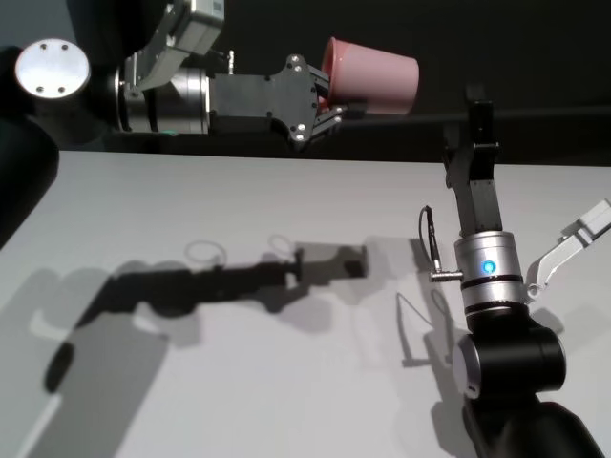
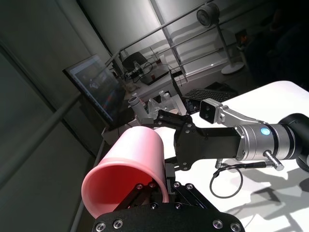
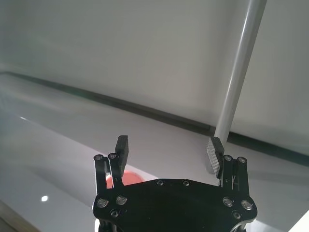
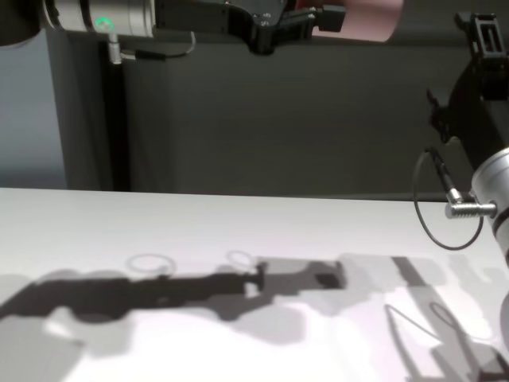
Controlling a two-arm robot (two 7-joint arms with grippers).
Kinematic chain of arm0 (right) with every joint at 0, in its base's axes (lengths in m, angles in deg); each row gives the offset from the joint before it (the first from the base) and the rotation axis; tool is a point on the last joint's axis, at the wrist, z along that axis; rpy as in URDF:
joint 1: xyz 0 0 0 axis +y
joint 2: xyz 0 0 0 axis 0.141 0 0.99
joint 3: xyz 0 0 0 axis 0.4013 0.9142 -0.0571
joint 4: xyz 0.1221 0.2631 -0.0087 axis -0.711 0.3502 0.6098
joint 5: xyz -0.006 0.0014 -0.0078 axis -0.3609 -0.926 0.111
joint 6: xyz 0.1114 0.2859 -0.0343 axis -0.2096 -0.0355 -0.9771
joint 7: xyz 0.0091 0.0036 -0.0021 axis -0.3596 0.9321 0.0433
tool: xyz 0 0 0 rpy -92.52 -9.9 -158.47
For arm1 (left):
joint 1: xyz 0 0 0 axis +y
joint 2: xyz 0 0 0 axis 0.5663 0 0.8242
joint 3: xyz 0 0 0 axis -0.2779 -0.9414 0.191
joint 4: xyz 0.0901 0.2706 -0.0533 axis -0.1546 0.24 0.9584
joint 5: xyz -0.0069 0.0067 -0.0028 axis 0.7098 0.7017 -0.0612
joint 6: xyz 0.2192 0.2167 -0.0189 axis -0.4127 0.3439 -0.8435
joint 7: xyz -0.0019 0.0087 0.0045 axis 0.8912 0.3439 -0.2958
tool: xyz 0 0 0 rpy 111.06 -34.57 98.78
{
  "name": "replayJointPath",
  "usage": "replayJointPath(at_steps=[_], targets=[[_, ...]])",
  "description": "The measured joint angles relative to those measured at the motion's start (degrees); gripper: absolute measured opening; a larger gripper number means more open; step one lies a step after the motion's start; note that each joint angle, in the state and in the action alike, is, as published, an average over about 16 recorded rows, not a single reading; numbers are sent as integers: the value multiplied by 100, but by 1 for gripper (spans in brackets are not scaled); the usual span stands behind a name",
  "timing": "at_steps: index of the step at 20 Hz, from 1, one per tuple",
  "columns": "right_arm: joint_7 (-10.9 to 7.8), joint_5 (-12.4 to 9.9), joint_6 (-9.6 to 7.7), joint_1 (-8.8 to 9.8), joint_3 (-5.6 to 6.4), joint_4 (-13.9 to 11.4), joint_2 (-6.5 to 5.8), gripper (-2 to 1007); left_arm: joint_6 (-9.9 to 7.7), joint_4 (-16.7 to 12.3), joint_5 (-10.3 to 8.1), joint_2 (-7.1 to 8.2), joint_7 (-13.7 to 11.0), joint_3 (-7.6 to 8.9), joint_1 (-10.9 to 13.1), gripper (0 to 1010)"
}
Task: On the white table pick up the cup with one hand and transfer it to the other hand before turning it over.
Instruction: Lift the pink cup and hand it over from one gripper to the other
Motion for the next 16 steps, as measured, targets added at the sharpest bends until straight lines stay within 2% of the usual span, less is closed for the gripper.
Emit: replayJointPath(at_steps=[7, 16], targets=[[-152, -174, -195, -150, -181, 182, -12, 1000, 0, 0, 0, 0, 0, 0, 0, 43], [-386, -338, -323, -306, -377, 339, -24, 1000, 0, 0, 0, 0, 0, 0, 0, 43]])
